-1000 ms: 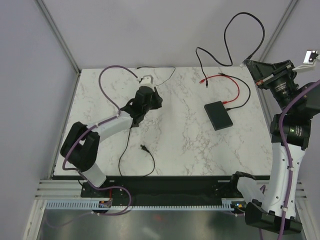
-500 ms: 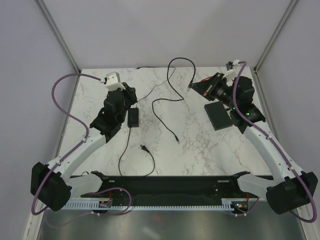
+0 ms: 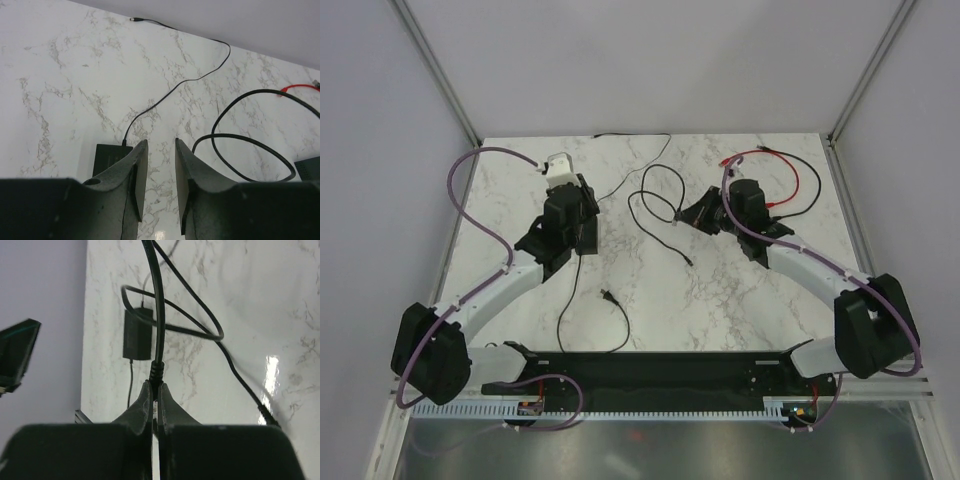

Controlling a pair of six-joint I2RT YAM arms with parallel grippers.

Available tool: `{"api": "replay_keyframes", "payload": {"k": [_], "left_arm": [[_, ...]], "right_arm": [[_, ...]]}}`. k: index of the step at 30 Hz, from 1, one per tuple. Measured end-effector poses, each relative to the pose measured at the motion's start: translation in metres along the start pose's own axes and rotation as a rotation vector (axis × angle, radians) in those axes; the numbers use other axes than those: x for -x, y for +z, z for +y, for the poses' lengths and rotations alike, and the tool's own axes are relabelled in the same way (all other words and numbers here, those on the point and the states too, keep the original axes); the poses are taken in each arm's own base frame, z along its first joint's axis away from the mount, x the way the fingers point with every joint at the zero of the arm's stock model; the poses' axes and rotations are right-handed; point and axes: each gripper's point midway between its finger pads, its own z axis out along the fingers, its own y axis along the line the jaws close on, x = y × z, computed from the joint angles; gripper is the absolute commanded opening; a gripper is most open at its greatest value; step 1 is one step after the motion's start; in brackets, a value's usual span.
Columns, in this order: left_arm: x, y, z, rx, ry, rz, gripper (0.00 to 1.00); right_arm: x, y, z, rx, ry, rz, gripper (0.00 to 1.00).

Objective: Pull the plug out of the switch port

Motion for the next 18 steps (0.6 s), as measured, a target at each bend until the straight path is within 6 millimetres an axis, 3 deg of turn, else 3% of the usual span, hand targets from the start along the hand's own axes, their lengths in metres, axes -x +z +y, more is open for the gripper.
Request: {"api": "replay_keyframes", "payload": {"k": [4,12,18], "left_arm": [[-0.021,0.009,0.0,0.0,0.026,0.051,0.36],[-0.029,0.013,-0.004,-0.019,0.031,0.073,0.36],[-0.034,0.016,-0.007,-0.032,0.032,0.084,0.36]], "right_arm": [[-0.045,0.017,-0.025,-0.048,-0.006,0.121,0.02],[-0.11,0.029,-0.035,-0.091,-0.172,0.258,0.09],[-0.117,0.033,-0.05,-0.145,-0.212,0.269,0.25]]}}
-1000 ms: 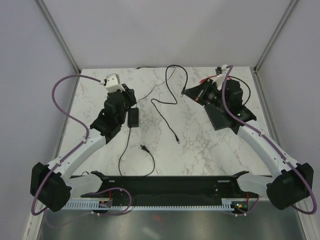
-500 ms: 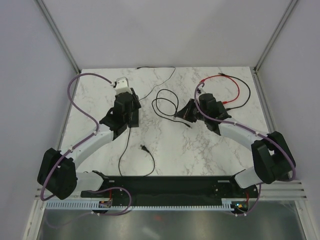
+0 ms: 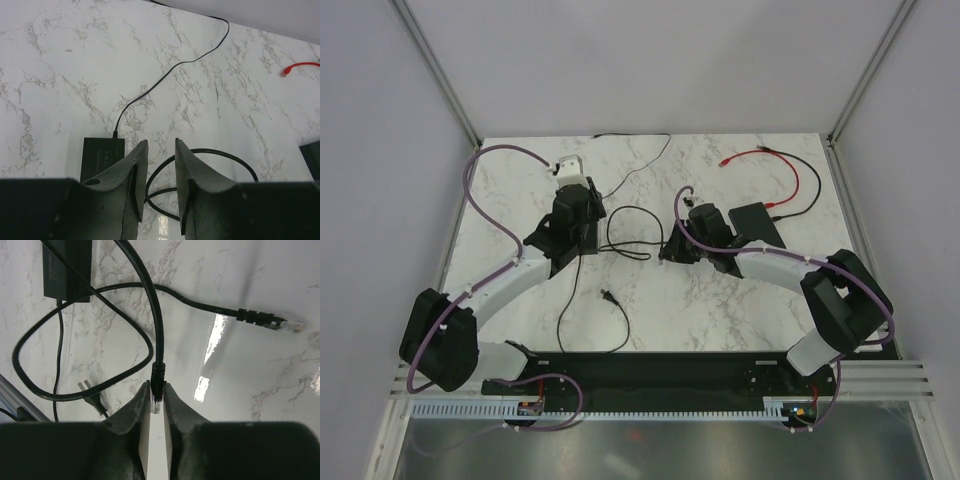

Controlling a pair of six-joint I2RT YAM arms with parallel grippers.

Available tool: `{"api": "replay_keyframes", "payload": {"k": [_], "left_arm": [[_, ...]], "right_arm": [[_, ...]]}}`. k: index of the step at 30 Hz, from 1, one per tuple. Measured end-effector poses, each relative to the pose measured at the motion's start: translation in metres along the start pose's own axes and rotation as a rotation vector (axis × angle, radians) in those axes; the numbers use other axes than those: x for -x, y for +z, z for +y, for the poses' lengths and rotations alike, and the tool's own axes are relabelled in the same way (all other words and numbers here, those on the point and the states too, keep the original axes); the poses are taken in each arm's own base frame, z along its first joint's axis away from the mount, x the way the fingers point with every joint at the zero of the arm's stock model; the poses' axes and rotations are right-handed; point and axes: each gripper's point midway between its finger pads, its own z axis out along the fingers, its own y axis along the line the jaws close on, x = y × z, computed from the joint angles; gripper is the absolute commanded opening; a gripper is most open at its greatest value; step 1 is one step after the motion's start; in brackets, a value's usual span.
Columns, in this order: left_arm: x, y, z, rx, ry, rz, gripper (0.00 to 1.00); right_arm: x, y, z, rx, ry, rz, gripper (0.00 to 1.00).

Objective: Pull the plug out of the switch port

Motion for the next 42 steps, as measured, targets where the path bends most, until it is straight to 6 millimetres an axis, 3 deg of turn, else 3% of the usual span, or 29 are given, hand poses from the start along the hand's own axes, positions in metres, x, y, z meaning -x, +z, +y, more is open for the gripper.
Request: {"api": "replay_keyframes", "payload": {"k": [4,8,13,18,21,24,26,30,34,38,42], "left_arm": [[-0.004,0.002,-0.001,-0.006,0.004,0.012,0.36],[-0.007,0.004,-0.002,-0.009,0.006,0.018,0.36],[-0.011,0.005,-0.005,-0.027,0.007,0.031,0.35],[-0.012,0.005,-0.012,-0.062,0.002,0.035,0.35],[-0.01,0.006,-0.027,-0.135,-0.012,0.034,0.35],[-0.018,0.01,-0.051,-0.228,-0.015,0.049,0.34],[-0.031,0.015,-0.071,-0.281,-0.002,0.081,0.34],[-0.077,0.023,-0.124,-0.401,0.042,0.181,0.34],[-0.11,0.028,-0.169,-0.482,0.075,0.241,0.34],[-0.125,0.032,-0.221,-0.57,0.086,0.253,0.33],[-0.137,0.035,-0.268,-0.686,0.063,0.279,0.33]], "right_arm": [[0.001,0.0,-0.009,-0.039,-0.011,-0.009,0.31],[-0.004,-0.003,-0.019,-0.074,-0.022,-0.003,0.57],[-0.004,-0.02,-0.036,-0.133,-0.02,-0.021,0.64],[0.034,-0.052,-0.049,-0.17,0.005,-0.135,0.67],[0.067,-0.073,-0.061,-0.202,0.037,-0.23,0.66],[0.098,-0.092,-0.079,-0.239,0.079,-0.323,0.64],[0.118,-0.107,-0.101,-0.279,0.127,-0.387,0.63],[0.148,-0.137,-0.151,-0.348,0.246,-0.494,0.63],[0.167,-0.167,-0.194,-0.374,0.353,-0.584,0.63],[0.168,-0.188,-0.238,-0.375,0.458,-0.662,0.63],[0.153,-0.181,-0.271,-0.339,0.557,-0.652,0.63]]}}
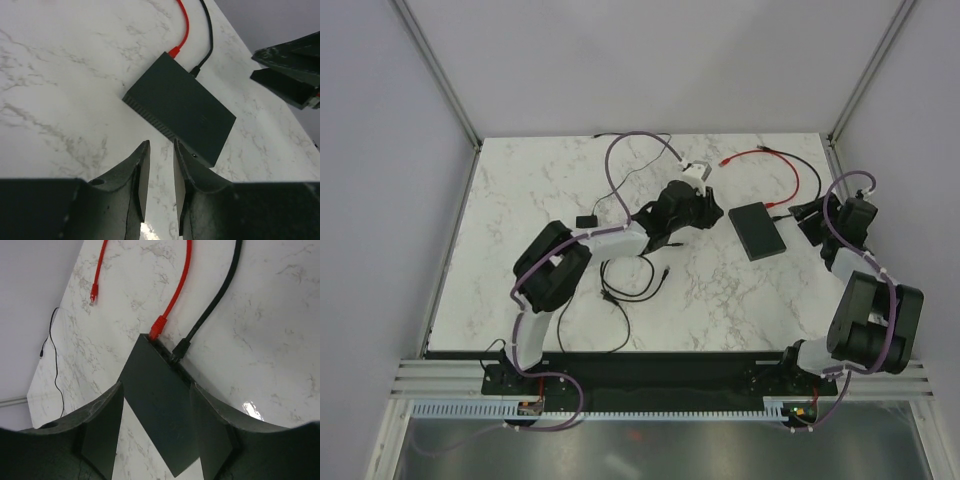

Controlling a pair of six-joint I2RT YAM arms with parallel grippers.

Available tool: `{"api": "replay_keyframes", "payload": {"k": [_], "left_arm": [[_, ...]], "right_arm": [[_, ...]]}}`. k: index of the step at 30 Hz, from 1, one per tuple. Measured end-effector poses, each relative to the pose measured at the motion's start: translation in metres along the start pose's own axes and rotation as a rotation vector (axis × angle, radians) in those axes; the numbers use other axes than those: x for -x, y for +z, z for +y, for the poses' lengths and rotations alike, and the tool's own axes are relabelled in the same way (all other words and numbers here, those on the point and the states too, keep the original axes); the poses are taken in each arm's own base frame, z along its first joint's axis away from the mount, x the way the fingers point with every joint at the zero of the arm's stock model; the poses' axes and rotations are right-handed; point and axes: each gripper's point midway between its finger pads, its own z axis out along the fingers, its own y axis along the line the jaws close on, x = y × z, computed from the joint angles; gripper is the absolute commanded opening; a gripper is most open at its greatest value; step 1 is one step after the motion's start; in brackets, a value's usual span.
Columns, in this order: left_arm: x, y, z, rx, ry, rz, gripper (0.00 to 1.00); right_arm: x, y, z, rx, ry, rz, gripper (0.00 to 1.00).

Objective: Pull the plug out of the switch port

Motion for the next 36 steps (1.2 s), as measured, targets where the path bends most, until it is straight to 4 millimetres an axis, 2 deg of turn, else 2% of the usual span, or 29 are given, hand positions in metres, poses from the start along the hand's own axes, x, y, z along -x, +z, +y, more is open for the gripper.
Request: {"api": "replay_keyframes", "payload": {"k": [5,10,14,21,27,33,36], "left_arm": [[-0.011,0.045,-0.02,-0.087,-0.053,0.025,0.33],[-0.031,0.077,-0.024,-0.111,-0.08,0.062,0.33],[-0.042,0.088,-0.035,-0.123,-0.082,0.086,0.34],[-0.044,0.106,-0.06,-0.162,-0.094,0.088,0.34],[-0.054,0.107,-0.057,-0.137,-0.111,0.127,0.34],[-0.059,0.112,-0.052,-0.108,-0.137,0.143,0.33],[-0.071,0.113,-0.046,-0.088,-0.15,0.174,0.33]], "right_arm": [[-0.015,0.019,-0.025,0.014,0.085,0.059,0.63],[-0.019,0.026,-0.03,0.049,0.117,0.061,0.63],[-0.019,0.032,-0.032,0.099,0.153,0.051,0.62],[-0.04,0.043,-0.048,0.12,0.233,0.088,0.61],[-0.036,0.045,-0.044,0.153,0.224,0.069,0.61],[-0.041,0.051,-0.046,0.169,0.238,0.089,0.59],[-0.042,0.053,-0.045,0.18,0.239,0.095,0.58]]}}
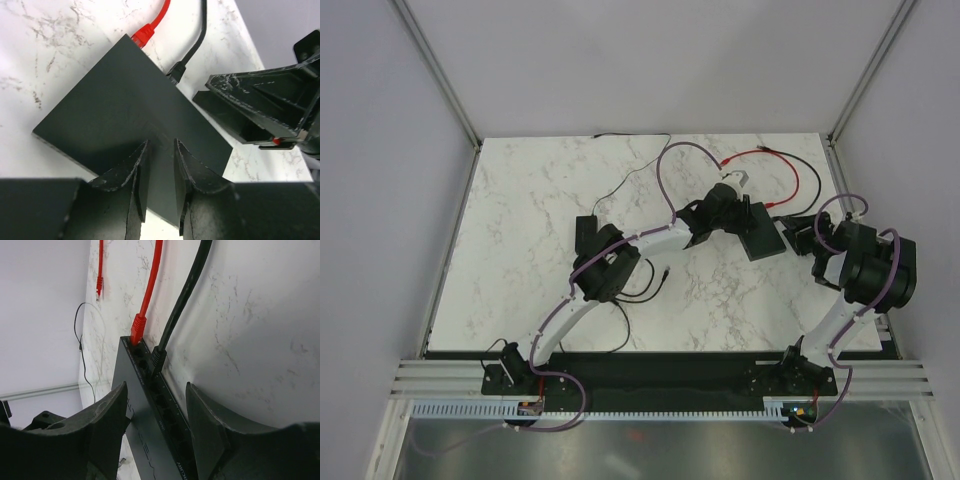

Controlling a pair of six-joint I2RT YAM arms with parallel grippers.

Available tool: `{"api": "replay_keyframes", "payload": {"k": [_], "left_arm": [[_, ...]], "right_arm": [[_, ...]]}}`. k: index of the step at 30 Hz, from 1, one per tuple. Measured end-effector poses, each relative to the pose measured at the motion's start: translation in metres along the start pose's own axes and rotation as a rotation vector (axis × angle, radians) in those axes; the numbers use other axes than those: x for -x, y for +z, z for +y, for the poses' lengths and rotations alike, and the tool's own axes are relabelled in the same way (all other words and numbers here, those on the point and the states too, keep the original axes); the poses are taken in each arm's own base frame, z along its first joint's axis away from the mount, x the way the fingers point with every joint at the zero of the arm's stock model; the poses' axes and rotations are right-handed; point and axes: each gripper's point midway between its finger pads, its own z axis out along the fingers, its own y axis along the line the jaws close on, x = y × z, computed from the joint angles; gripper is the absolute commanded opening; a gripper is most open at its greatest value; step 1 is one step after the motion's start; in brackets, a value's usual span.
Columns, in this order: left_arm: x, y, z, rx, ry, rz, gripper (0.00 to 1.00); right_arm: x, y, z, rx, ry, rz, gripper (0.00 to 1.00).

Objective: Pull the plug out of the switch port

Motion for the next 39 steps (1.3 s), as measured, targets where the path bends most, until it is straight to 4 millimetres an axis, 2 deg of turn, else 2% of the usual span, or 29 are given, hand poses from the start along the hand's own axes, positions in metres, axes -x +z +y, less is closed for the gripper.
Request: {"api": "replay_keyframes", "payload": {"k": [11,29,39], "left_arm": [[-0.004,0.002,0.002,0.007,-0.024,0.007,0.32],[-0.004,0.001,0.003,0.011,-0.026,0.009,0.29],[-0.005,0.001,0.004,0.013,-0.026,0.011,0.29]], "right_arm": [[-0.012,0.014,0.008,0.025,-0.026,0.042,0.53],[-0.01,0.024,0.005,0.019,-0.015,0.05,0.42],[-0.01,0.03,0.006,-0.005,-0.026,0.053,0.42]]}}
